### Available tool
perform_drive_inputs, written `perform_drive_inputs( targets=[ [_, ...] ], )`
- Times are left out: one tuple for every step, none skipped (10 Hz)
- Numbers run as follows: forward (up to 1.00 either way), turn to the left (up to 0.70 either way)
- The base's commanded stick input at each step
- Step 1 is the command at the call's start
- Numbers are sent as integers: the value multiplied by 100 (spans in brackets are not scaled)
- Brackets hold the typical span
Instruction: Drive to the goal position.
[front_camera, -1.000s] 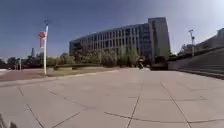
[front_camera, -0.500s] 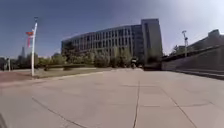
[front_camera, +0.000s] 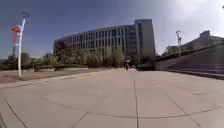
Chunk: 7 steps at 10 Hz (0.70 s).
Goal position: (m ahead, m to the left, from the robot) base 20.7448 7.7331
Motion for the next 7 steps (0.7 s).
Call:
perform_drive_inputs(
  targets=[
    [100,-27],
    [100,0],
    [100,0],
    [100,0],
    [100,0],
    [100,0],
    [100,0]
  ],
)
